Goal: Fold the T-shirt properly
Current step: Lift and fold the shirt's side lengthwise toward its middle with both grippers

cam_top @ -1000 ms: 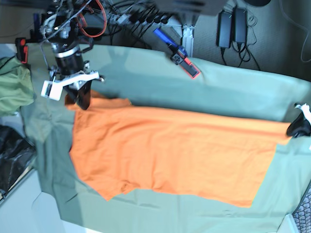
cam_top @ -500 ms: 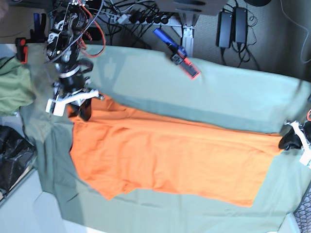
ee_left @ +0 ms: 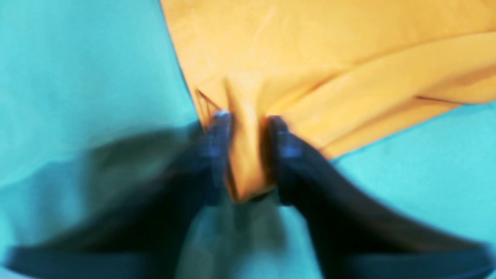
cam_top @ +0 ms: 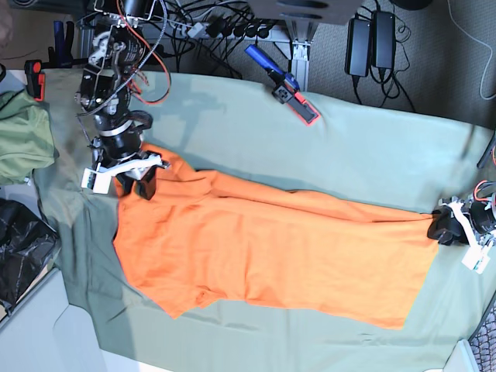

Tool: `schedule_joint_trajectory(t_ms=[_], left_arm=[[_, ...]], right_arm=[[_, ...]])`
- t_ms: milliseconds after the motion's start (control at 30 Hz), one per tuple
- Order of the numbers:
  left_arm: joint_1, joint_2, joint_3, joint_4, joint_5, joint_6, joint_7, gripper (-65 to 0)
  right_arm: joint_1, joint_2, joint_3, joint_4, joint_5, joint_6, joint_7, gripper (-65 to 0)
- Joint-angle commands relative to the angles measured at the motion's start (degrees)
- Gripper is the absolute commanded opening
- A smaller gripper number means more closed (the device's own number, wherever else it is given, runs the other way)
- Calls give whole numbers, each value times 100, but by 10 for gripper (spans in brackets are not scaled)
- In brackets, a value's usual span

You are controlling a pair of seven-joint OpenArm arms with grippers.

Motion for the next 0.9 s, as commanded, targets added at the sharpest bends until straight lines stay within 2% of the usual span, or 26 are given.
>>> schedule_joint_trajectory(t_ms=[0, 33, 233, 333, 533, 633, 867], left_arm=[[-136, -129, -42, 59, -76, -28, -85, -313], [-138, -131, -42, 59, -107, -28, 24, -304], [-138, -197, -68, 63, -518, -28, 708, -305], [-118, -289, -334, 68, -898, -28, 916, -305], [26, -382, -1283, 68, -1624, -28, 1145, -305], [57, -365, -1307, 68, -1805, -28, 1220, -304], [227, -76, -1274, 44, -1755, -28, 1117, -286]], right_arm=[[70, 59, -22, 81, 11, 452, 144, -260], [70, 61, -52, 81, 2, 452, 144, -198], [68, 61, 11, 216, 28, 452, 61, -205], [42, 61, 216, 341, 28, 450, -44, -205], [-136, 61, 949, 350, 284, 328, -247, -204], [-157, 63, 1178, 304, 308, 96, -417, -204], [-269, 57, 1209, -146, 739, 85, -411, -204]])
